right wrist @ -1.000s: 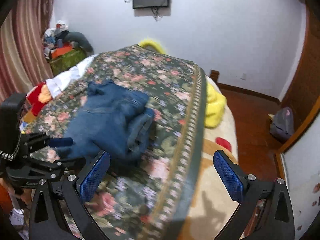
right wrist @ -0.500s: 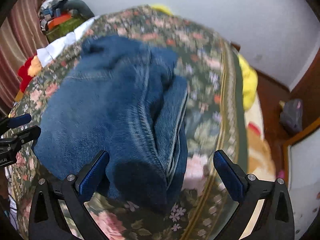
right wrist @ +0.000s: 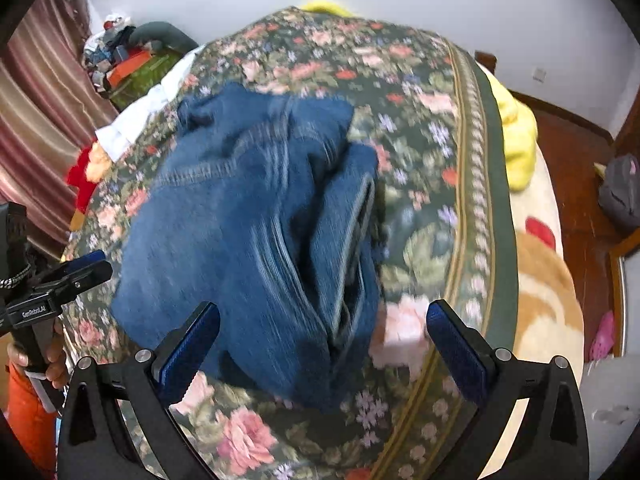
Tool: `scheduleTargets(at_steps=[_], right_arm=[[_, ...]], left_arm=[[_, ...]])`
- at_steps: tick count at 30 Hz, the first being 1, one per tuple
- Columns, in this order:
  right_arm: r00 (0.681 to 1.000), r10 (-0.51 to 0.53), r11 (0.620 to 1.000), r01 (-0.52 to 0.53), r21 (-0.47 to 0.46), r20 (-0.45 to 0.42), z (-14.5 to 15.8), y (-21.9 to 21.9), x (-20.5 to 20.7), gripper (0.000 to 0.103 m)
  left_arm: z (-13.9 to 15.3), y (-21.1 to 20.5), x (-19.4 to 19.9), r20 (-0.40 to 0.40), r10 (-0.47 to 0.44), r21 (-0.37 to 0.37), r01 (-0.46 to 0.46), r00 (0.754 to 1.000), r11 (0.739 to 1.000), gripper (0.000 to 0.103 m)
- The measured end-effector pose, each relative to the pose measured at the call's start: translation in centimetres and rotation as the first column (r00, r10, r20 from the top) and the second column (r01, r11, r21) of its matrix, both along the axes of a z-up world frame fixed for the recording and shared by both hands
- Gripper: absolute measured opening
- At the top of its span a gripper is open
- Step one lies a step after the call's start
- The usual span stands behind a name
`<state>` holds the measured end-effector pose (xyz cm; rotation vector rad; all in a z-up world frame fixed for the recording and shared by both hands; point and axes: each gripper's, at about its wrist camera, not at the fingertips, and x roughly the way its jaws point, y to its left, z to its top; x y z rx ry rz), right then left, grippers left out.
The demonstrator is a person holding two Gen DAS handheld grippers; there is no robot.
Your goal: Fold large clothes
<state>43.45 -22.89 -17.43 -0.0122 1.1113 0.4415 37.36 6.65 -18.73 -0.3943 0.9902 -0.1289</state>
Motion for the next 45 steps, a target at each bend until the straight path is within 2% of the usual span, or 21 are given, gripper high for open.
scheduleTargets(at_steps=[5, 8, 10, 13, 17, 22, 27, 30, 34, 37, 38, 40, 45], right_arm=[[0.994, -0.006, 0.996, 0.016, 0.093, -0.11, -1.8, 0.5, 3.8, 0.103], [0.982, -0.005, 0.992, 0.028, 0.119, -0.189, -3.8, 0.9, 5.6, 0.103], [0.972, 0.028, 0.987, 0.009, 0.158, -0.233, -4.8, 1.2, 6.4, 0.103], [0.969, 0.077, 0.981, -0.032, 0.192, -0.234, -5.4, 1.7, 7.3, 0.103], [0.963, 0.115, 0.972, -0.059, 0.226, -0.243, -6.4, 2.4, 8.6, 0.103], [0.946, 0.15, 0.952, -0.06, 0.299, -0.288, -8.2, 3.4, 10.2, 0.103], [0.957, 0.157, 0.953, -0.082, 0.292, -0.244, -8.4, 4.6, 10.5, 0.103], [0.965, 0.133, 0.951, -0.059, 0.303, -0.228, -8.2, 4.4, 10.4, 0.101], [0.977, 0.111, 0.952, -0.052, 0.303, -0.182, -7.2, 4.3, 9.5, 0.088], [0.983, 0.103, 0.955, -0.055, 0.29, -0.153, -6.1, 4.4, 8.9, 0.08], [0.984, 0.1, 0.955, -0.054, 0.29, -0.146, -5.7, 4.1, 8.6, 0.074], [0.985, 0.098, 0.953, -0.052, 0.299, -0.141, -4.9, 3.8, 8.2, 0.07], [0.989, 0.107, 0.95, -0.072, 0.303, -0.101, -2.2, 4.1, 6.2, 0.065]], left_arm=[[-1.2, 1.2, 3.0, -0.065, 0.03, -0.12, -0.038, 0.997, 0.992, 0.091], [-2.8, 1.4, 4.8, -0.115, 0.014, -0.242, -0.042, 0.993, 0.969, 0.091], [-3.4, 1.3, 5.6, -0.117, -0.002, -0.282, -0.031, 0.993, 0.959, 0.091], [-4.3, 1.1, 7.0, -0.119, -0.026, -0.326, -0.014, 0.993, 0.945, 0.092], [-6.0, 1.0, 8.9, -0.142, -0.041, -0.397, -0.019, 0.989, 0.917, 0.097], [-7.8, 0.5, 10.2, -0.15, -0.057, -0.438, -0.015, 0.987, 0.899, 0.102], [-9.2, 0.2, 11.2, -0.152, -0.06, -0.51, -0.026, 0.986, 0.86, 0.102], [-8.9, -0.6, 11.5, -0.144, -0.048, -0.491, -0.029, 0.988, 0.871, 0.099], [-7.6, -1.9, 11.1, -0.112, -0.047, -0.438, -0.007, 0.993, 0.899, 0.085], [-5.9, -2.3, 10.5, -0.089, -0.051, -0.409, 0.01, 0.995, 0.912, 0.079], [-5.1, -2.4, 10.0, -0.074, -0.054, -0.394, 0.021, 0.996, 0.919, 0.078], [-4.1, -2.5, 9.5, -0.041, -0.062, -0.37, 0.042, 0.997, 0.928, 0.076], [-0.4, -3.2, 7.7, 0.033, -0.088, -0.302, 0.094, 0.996, 0.949, 0.075]])
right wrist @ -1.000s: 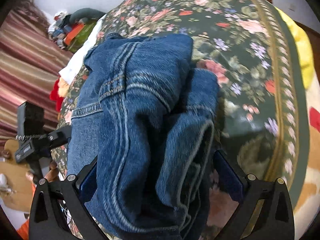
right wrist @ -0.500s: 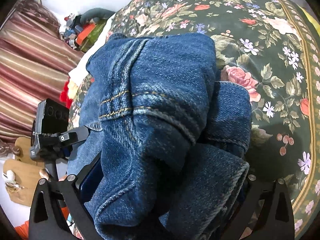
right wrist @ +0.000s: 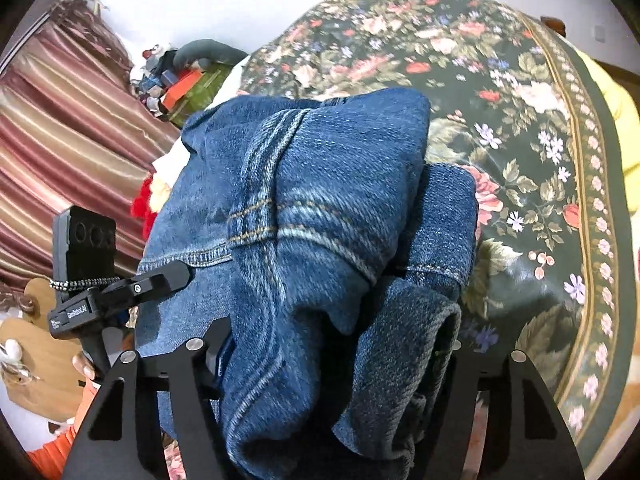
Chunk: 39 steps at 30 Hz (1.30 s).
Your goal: Fold large clothes
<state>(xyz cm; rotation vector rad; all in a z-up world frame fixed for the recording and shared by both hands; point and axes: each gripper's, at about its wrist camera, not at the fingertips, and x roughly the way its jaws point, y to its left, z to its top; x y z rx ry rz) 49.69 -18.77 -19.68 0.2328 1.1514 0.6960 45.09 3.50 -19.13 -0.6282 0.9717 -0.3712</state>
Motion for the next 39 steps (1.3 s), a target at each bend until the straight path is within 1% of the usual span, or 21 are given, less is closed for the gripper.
scheduleTargets(at_steps=[2, 4, 5, 6, 7, 12, 16, 21, 26, 31, 34, 36, 39], right_arm=[[1.0, 0.0, 1.0, 0.0, 0.007, 0.027, 1.6, 0.3, -0.8, 0.064], [0.998, 0.001, 1.0, -0.001, 0.014, 0.056, 3.3, 0.5, -1.7, 0.064], [0.998, 0.001, 1.0, -0.002, 0.016, 0.07, 4.2, 0.5, -2.1, 0.064], [0.997, 0.002, 1.0, -0.003, 0.017, 0.082, 5.1, 0.8, -2.5, 0.064], [0.995, 0.004, 1.0, -0.006, 0.017, 0.101, 6.2, 1.1, -3.1, 0.063], [0.986, 0.018, 1.0, -0.02, 0.013, 0.167, 9.9, 3.1, -5.3, 0.063], [0.979, 0.028, 0.999, -0.032, 0.017, 0.202, 12.1, 5.0, -7.4, 0.063], [0.974, 0.049, 0.998, -0.054, 0.019, 0.221, 13.6, 8.2, -9.6, 0.063], [0.973, 0.072, 0.997, -0.077, 0.014, 0.221, 13.2, 11.6, -11.2, 0.063], [0.978, 0.085, 0.996, -0.088, 0.007, 0.191, 11.1, 15.0, -12.8, 0.062], [0.983, 0.089, 0.996, -0.089, -0.006, 0.159, 9.1, 16.6, -13.1, 0.062], [0.987, 0.09, 0.996, -0.088, -0.022, 0.135, 7.8, 17.5, -13.2, 0.062], [0.992, 0.084, 0.995, -0.08, -0.054, 0.092, 5.0, 18.7, -13.6, 0.061]], left_arm=[[1.7, 0.0, -0.7, 0.032, -0.003, 0.017, 0.003, 0.999, 1.0, 0.074], [3.1, 0.2, -1.2, 0.054, -0.002, 0.017, 0.001, 0.999, 1.0, 0.074], [4.2, 0.4, -2.5, 0.071, -0.002, 0.016, 0.001, 0.997, 1.0, 0.074], [4.8, 0.6, -2.8, 0.083, 0.0, 0.017, -0.001, 0.997, 1.0, 0.074], [5.6, 1.2, -3.3, 0.096, 0.001, 0.018, -0.003, 0.995, 1.0, 0.074], [9.1, 4.2, -6.5, 0.157, 0.009, 0.025, -0.013, 0.988, 1.0, 0.074], [10.8, 6.7, -9.1, 0.192, 0.024, 0.028, -0.03, 0.981, 0.999, 0.074], [11.5, 10.2, -10.8, 0.209, 0.043, 0.037, -0.052, 0.977, 0.998, 0.075], [11.0, 13.7, -13.2, 0.194, 0.069, 0.033, -0.077, 0.978, 0.996, 0.075], [9.1, 16.6, -14.8, 0.156, 0.079, 0.036, -0.086, 0.985, 0.996, 0.075], [7.2, 18.1, -15.2, 0.122, 0.085, 0.029, -0.09, 0.989, 0.996, 0.075], [5.6, 18.9, -15.4, 0.092, 0.089, 0.017, -0.091, 0.992, 0.996, 0.075], [2.6, 19.9, -15.0, 0.035, 0.09, -0.002, -0.09, 0.995, 0.996, 0.075]])
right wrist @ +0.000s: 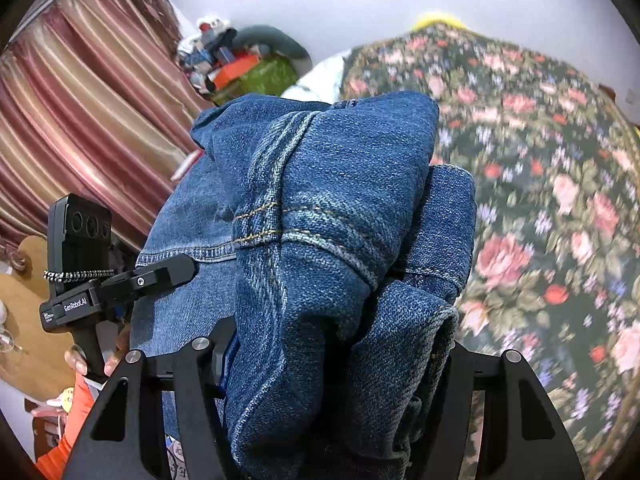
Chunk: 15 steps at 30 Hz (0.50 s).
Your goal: Fold large clothes
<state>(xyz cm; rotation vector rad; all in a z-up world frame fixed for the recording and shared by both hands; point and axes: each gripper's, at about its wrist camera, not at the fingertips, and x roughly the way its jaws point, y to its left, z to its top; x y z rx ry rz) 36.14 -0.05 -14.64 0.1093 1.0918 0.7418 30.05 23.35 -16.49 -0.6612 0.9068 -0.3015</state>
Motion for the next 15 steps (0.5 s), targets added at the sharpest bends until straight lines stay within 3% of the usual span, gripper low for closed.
scheduleTargets(at_steps=[10, 15], right_arm=[[0.99, -0.003, 0.996, -0.009, -0.087, -0.144, -8.2, 1.4, 0.1, 0.06], [0.989, 0.028, 0.992, -0.046, -0.121, -0.145, -9.2, 1.9, -0.1, 0.063]], left_arm=[[-8.6, 1.3, -0.1, -0.14, -0.021, -0.026, 0.017, 0.99, 1.0, 0.075], [-10.7, 1.8, -1.3, -0.141, -0.027, -0.045, 0.021, 0.99, 0.999, 0.076]])
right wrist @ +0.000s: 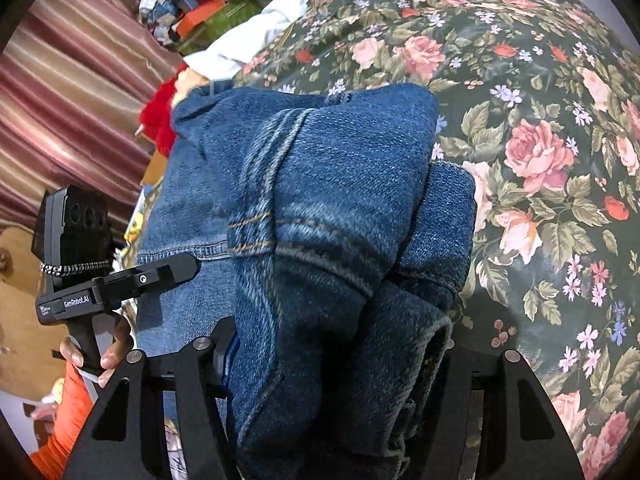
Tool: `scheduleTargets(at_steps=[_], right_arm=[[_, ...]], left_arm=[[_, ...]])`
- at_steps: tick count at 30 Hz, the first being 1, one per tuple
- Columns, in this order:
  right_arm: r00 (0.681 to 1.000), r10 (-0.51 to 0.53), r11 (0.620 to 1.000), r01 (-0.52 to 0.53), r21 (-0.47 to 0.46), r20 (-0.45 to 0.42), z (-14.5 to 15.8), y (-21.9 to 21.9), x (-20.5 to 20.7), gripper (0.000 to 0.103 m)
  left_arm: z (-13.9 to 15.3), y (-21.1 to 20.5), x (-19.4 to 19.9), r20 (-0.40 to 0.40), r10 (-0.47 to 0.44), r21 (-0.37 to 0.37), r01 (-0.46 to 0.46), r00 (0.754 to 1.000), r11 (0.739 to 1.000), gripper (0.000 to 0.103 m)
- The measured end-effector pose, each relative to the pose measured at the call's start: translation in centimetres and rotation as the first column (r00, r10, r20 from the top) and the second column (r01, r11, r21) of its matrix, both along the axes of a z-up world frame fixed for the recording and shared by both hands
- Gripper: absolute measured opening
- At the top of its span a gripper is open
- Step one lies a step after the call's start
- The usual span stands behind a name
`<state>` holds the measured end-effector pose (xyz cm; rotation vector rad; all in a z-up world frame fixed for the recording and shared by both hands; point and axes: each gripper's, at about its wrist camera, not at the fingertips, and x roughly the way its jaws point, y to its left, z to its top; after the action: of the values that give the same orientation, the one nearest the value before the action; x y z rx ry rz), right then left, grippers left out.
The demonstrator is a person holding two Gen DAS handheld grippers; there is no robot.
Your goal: Fold large clothes
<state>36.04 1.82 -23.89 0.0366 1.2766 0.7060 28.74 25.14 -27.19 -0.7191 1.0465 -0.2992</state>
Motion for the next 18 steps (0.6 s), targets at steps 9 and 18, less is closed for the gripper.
scheduleTargets(at_steps=[9, 18], right_arm=[[0.992, 0.088, 0.991, -0.079, -0.108, 0.085, 1.9, -1.0, -2.0, 0.067], [0.956, 0.201, 0.959, -0.147, -0.242, 0.215, 3.3, -3.5, -5.3, 0.09]], left_arm=[[5.3, -2.1, -4.2, 0.104, 0.064, 0.403, -0.101, 0.993, 0.909, 0.077], [4.1, -5.3, -6.6, 0.062, 0.001, 0.505, -0.032, 0.998, 0.863, 0.082]])
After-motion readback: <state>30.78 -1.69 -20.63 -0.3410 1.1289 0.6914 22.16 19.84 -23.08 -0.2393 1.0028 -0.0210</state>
